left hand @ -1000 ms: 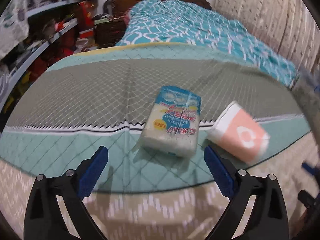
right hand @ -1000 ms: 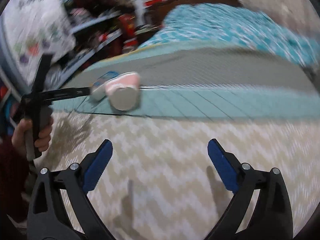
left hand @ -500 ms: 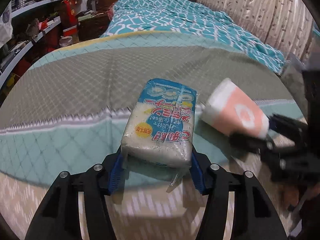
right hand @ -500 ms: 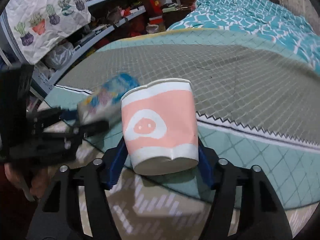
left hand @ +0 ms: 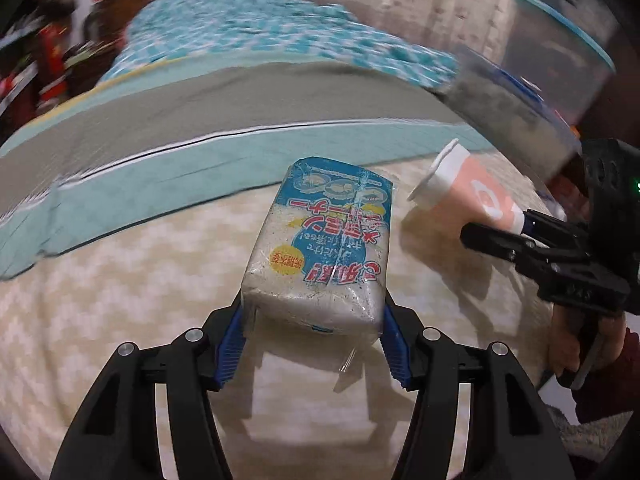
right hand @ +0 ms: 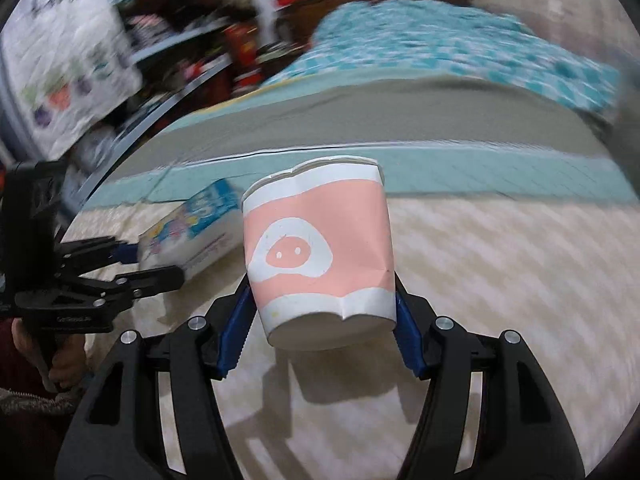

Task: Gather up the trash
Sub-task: 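Grasp the blue tissue pack with the left tool while the right tool grasps the pink cup, then set the tissue pack and pink cup back down on the bed and open both tools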

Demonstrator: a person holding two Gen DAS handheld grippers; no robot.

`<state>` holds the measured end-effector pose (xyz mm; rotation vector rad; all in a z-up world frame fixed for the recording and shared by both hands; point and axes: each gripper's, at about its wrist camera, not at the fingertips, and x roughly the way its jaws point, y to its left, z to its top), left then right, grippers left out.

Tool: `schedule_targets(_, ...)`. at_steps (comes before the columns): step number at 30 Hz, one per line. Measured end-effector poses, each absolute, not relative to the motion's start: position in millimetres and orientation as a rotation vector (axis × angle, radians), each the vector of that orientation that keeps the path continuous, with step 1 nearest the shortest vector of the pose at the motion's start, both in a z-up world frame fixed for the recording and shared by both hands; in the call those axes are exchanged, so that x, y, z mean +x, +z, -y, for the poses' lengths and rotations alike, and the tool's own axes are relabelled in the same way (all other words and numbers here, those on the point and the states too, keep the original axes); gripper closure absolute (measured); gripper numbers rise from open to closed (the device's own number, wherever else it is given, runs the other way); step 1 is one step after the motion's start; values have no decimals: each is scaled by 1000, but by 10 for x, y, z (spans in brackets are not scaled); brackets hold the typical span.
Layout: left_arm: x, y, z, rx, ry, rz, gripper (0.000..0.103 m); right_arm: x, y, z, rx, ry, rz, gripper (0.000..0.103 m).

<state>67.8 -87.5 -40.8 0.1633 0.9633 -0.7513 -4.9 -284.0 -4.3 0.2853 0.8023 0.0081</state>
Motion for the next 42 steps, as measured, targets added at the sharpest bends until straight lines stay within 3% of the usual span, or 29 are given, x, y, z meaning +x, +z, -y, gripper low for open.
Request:
schedule_targets(8,390,-487,1478,260,-827,-949,43,-768,-139,3162,330,-171,-761,34)
schedule_targets(11,368,-550,1558,284,-789,-970,32,-874,-190,3157,332,-194,-732,12)
schedule_targets(15,383,-435,1440,246,-756,-955,20,-939,-187,3164,342,-175,-704,8)
schedule_targets(20,385,-336,1360,241,-683,-932,15,-915,-180,3139,360,-183,-686,7)
schedule_targets(42,391,-540,906,169,-501,-1027,13,-851,-309,3053,416,-231,-733,4)
